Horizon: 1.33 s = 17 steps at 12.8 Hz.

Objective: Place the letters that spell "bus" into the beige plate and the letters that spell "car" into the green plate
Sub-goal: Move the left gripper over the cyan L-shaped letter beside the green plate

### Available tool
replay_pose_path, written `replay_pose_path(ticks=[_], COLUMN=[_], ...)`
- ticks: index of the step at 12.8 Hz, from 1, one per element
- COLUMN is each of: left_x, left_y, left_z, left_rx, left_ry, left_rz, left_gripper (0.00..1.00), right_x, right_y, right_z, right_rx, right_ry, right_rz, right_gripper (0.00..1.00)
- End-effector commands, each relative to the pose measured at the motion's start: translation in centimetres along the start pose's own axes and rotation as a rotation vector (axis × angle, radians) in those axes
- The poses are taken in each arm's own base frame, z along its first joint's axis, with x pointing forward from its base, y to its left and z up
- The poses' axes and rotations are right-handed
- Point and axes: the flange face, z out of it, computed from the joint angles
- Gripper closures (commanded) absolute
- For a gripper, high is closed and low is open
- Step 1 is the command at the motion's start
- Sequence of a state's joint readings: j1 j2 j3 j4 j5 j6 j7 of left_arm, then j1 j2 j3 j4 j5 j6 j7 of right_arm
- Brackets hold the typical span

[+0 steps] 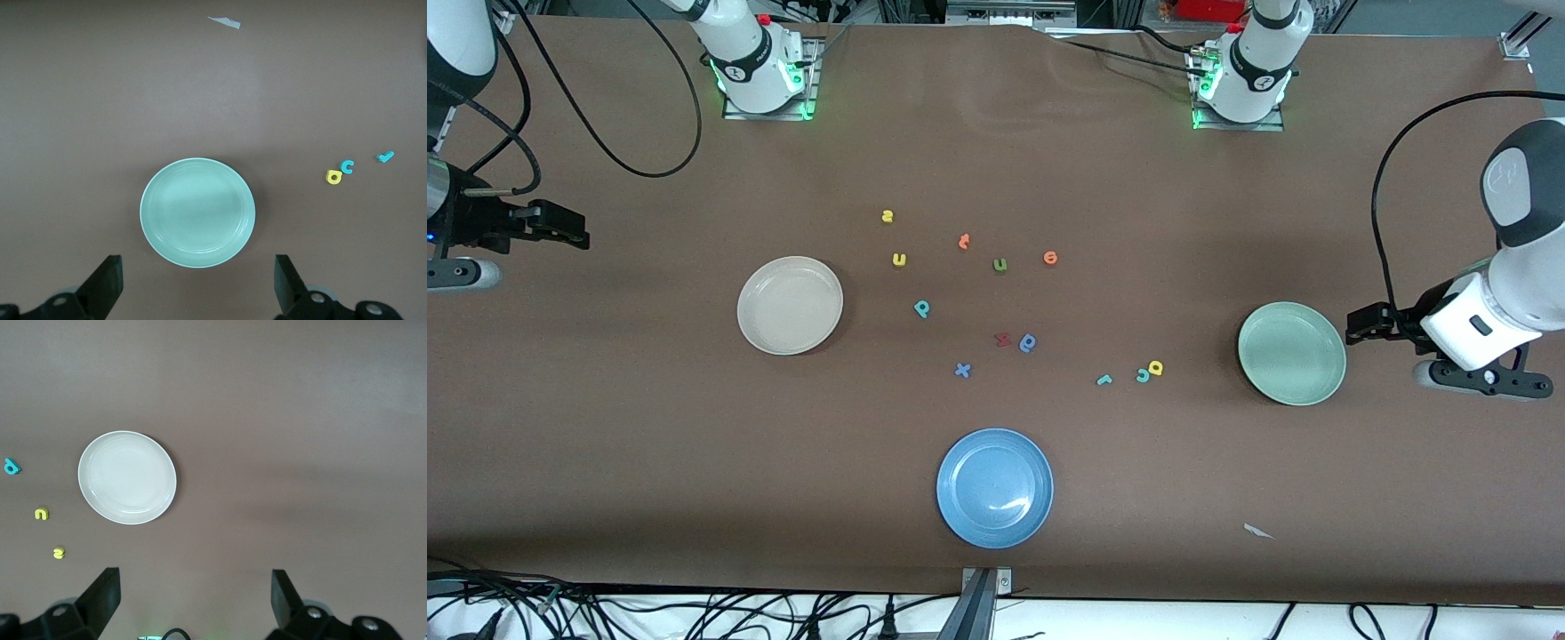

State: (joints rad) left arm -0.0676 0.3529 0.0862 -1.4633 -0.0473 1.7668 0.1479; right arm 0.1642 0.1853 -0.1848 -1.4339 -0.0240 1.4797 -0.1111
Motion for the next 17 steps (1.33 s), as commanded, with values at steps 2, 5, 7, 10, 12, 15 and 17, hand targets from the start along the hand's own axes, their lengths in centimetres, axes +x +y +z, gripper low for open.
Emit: replay_pose_path(ticks=[2,5,7,10,12,15,17], left_x=[0.3,1.2,1.6,2.3,3.0,4.1,4.2], left_y=[1.4,4.1,5.2,7.3,9.1,11.8,12.7], left_z=[0.2,1.7,2.4,4.3,5.8,10.1,12.4], left_rx=[-0.03,-0.026,-0.026,-0.071,-0.093,-0.079,-0.072], left_ry=[0.005,-0.002,-0.002,-0.018,-0.013,-0.03,-0.062], left_rz=[-0.012,-0.057,-0.092,-0.154,-0.203,-0.275,-0.305], left_gripper=[0.0,0.0,0.0,0.0,0.0,0.0,0.02], right_x=[-0.4,-0.4,-0.4,-0.4,-0.4,-0.4,-0.4], right_y=[0.0,0.0,0.0,0.0,0.0,0.0,0.0], right_z=[-0.5,-0.5,-0.5,-0.5,-0.5,-0.5,-0.5], right_rx=[0.017,0.017,0.019,0.019,0.017,0.017,0.019], right_ry=[0.003,0.003,0.003,0.003,0.003,0.003,0.003], right_rz=[0.009,0.011,0.009,0.009,0.011,0.011,0.009], right_gripper=[0.0,0.0,0.0,0.0,0.0,0.0,0.0])
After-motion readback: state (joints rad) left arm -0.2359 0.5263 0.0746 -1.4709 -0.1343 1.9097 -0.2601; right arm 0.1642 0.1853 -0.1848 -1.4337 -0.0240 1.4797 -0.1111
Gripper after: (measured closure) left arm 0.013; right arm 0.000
